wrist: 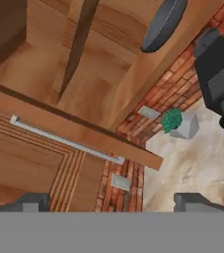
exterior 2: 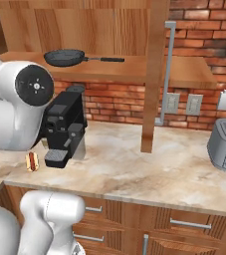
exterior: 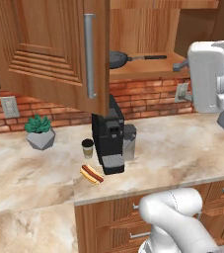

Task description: Pick the pan from the cabinet and place it on the stove. Then turn on the stove burner for the pan.

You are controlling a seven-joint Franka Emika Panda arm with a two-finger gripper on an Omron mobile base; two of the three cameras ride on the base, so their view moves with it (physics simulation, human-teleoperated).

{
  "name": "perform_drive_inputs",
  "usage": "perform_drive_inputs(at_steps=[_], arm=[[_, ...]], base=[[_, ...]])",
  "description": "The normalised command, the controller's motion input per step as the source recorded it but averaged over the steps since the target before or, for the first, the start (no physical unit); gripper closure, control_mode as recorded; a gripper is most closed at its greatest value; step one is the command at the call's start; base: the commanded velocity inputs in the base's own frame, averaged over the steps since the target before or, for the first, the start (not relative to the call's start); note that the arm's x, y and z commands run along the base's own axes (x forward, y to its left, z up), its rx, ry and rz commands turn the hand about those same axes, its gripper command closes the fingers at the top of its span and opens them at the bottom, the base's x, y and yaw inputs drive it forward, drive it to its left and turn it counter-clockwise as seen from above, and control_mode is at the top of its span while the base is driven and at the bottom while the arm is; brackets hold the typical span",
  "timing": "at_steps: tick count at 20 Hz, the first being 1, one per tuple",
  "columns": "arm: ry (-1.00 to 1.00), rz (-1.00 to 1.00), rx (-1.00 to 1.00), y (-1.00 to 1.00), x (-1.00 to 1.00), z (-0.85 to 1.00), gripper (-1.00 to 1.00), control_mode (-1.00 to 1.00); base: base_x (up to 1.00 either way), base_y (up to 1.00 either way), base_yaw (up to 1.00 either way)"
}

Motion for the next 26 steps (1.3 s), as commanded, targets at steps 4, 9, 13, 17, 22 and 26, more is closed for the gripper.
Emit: perform_drive_inputs(at_steps=[4, 9, 13, 17, 22, 26], arm=[[0.18, 0.15, 0.14, 0.23, 0.29, -0.04, -1.0, -1.0], [0.15, 0.12, 0.13, 0.2, 0.3, -0.02, -1.0, -1.0], [0.04, 0.03, 0.01, 0.12, 0.17, -0.12, -1.0, -1.0], [0.02, 0.0, 0.0, 0.13, 0.24, -0.08, -1.0, -1.0], [0.04, 0.0, 0.0, 0.13, 0.35, -0.04, -1.0, -1.0], [0.09, 0.01, 0.0, 0.03, 0.46, -0.03, -1.0, -1.0]], base=[[0.0, 0.0, 0.0], [0.0, 0.0, 0.0], [0.0, 0.0, 0.0], [0.0, 0.0, 0.0], [0.0, 0.0, 0.0], [0.0, 0.0, 0.0]])
